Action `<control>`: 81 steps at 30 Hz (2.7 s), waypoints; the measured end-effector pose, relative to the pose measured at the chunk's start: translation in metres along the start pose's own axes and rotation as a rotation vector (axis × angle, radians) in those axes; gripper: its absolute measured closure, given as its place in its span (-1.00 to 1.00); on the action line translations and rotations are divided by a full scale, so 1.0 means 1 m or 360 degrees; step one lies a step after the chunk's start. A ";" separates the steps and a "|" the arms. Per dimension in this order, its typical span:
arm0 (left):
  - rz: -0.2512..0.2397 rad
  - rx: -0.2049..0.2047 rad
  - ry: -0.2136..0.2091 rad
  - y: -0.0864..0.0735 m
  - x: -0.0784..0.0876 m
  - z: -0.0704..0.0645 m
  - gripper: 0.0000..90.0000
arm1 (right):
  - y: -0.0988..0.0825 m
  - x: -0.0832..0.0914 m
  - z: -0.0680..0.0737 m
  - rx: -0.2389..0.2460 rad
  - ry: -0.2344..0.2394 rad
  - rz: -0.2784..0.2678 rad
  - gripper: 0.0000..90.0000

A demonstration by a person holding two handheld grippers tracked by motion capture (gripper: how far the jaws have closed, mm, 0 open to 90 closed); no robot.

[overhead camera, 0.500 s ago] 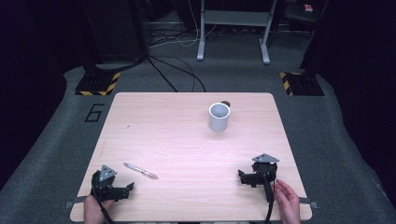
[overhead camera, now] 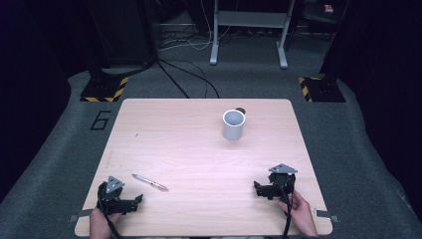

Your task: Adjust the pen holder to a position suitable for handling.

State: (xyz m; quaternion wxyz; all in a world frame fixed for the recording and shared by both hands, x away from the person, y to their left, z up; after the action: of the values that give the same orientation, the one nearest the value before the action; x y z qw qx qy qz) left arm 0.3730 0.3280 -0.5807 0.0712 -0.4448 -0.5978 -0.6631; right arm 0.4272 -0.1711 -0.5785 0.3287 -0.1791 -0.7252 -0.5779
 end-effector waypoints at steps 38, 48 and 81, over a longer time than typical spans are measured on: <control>-0.0005 0.0013 -0.0002 0.000 0.000 -0.001 -0.99 | 0.121 -0.014 -0.009 -0.0009 0.0154 -0.0027 -0.90; -0.0005 0.0013 -0.0002 0.000 0.000 -0.001 -0.99 | 0.159 -0.033 0.000 -0.0010 0.0196 -0.0012 -0.79; -0.0005 0.0012 -0.0003 0.000 0.000 -0.001 -0.99 | 0.219 -0.098 0.032 0.0009 0.0166 0.0056 -1.00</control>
State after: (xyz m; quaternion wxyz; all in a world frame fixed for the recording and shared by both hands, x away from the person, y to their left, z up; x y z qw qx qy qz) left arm 0.3729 0.3274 -0.5808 0.0715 -0.4442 -0.6011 -0.6605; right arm 0.6290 -0.0697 -0.4916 0.3766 -0.1607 -0.7054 -0.5786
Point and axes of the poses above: each handheld gripper's, and its own axes: x roughly backward along the jaws, y roughly out of its top, z roughly to its left, the point moved 7 cm from there along -x, roughly forward along the jaws, and after that the axes turned 10 degrees about -y, right-handed, at the moved point
